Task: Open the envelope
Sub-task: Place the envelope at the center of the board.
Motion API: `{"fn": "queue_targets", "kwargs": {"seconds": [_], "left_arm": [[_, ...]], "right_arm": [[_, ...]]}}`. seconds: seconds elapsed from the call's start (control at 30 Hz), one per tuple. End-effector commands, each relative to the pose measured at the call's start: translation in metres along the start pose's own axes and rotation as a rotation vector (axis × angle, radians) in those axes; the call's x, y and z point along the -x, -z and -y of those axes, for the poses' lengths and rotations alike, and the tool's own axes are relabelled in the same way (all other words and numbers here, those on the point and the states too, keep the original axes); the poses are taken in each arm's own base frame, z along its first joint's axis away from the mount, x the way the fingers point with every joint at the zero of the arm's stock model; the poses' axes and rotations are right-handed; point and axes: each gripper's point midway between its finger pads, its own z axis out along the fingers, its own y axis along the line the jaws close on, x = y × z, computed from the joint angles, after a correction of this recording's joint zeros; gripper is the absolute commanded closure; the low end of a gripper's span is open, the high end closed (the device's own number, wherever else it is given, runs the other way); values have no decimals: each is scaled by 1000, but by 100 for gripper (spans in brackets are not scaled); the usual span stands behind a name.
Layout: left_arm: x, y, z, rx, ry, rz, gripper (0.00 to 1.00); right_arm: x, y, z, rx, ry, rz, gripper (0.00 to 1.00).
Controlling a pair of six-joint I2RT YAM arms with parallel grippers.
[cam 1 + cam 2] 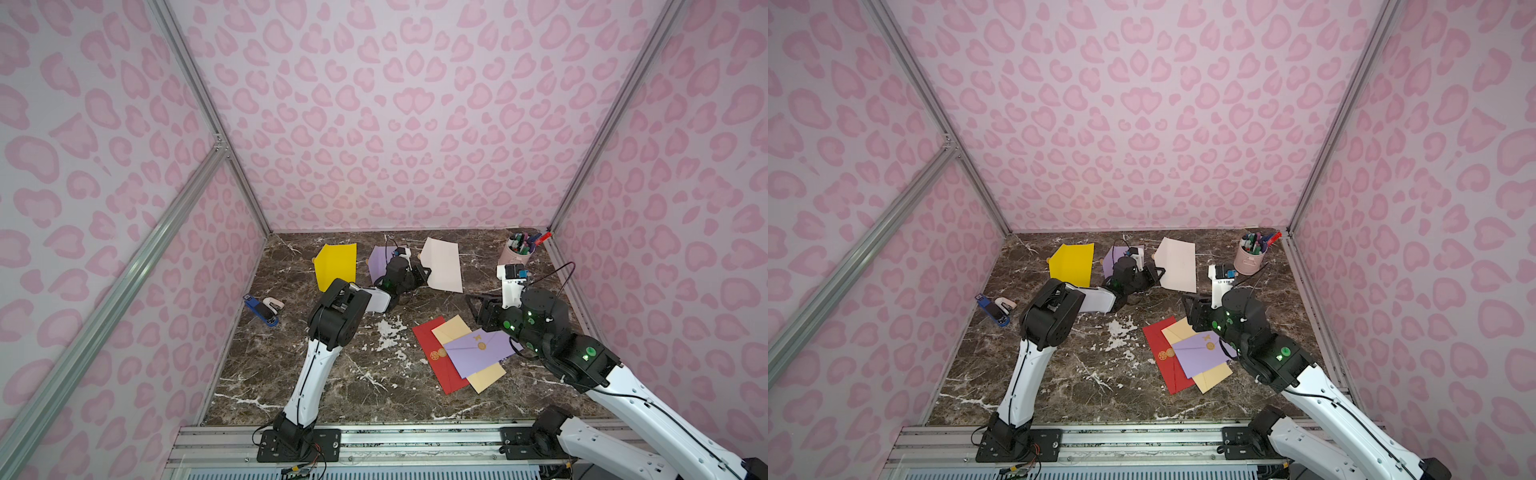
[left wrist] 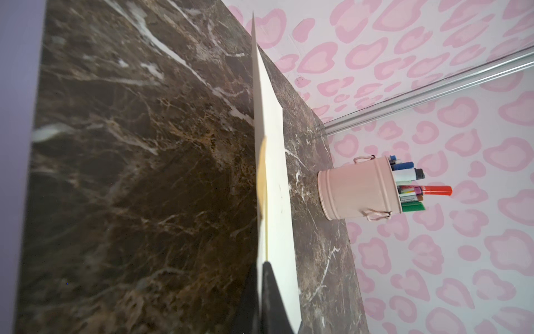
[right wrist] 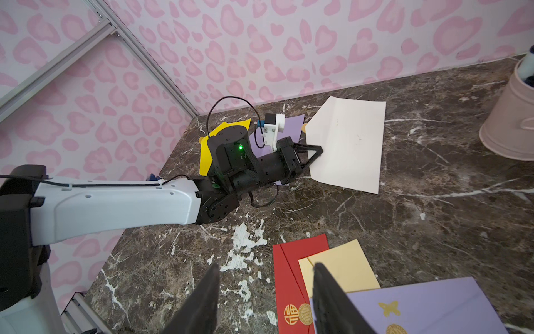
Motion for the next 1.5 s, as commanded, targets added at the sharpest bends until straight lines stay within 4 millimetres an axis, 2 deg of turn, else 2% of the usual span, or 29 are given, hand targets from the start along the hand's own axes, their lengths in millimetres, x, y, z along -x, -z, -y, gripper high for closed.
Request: {"fn": "queue_targets", "kwargs": {"seconds": [0.0,0.17,0.33,0.4,0.5,0.77,0.87,0.93,1.13,1.23,1.27,1.37,1.47], "left_arm": [[10,-2,2,-12,2,37,96],[10,0,-3,3,9,46,95],[10,1,-8,3,16,48,73],[10,1,-11,19,19,49,59],[10,3,-12,26,18,53,49],[10,25,-5,33,-6,71,41],[11,38,10,-1,-21,78,41],[3,48,19,-22,-42,60,41],[-16,56,89,-159,-185,-28,40],[-33,61,113,-189,-288,-88,40],[-31,62,128,-210,-331,-87,40],[-46,66,134,-193,-435,-154,40],[-65,72,129,-207,-502,-253,40]], "right_arm": [[2,0,0,-2,-1,6,48],[0,-1,1,-6,1,-2,48],[-1,1,0,-1,-2,1,49],[-1,1,0,1,-4,1,50],[-3,1,1,-2,-4,-3,50],[-7,-3,5,-20,-14,-12,50],[-10,-8,9,-43,-14,-19,49],[-14,-13,16,-80,-13,-35,49],[-35,-33,44,-220,-2,-95,51],[-45,-39,62,-262,-27,-108,53],[-47,-40,68,-269,-41,-109,53],[-60,-43,87,-281,-91,-135,55],[-80,-51,103,-280,-139,-193,60]]}}
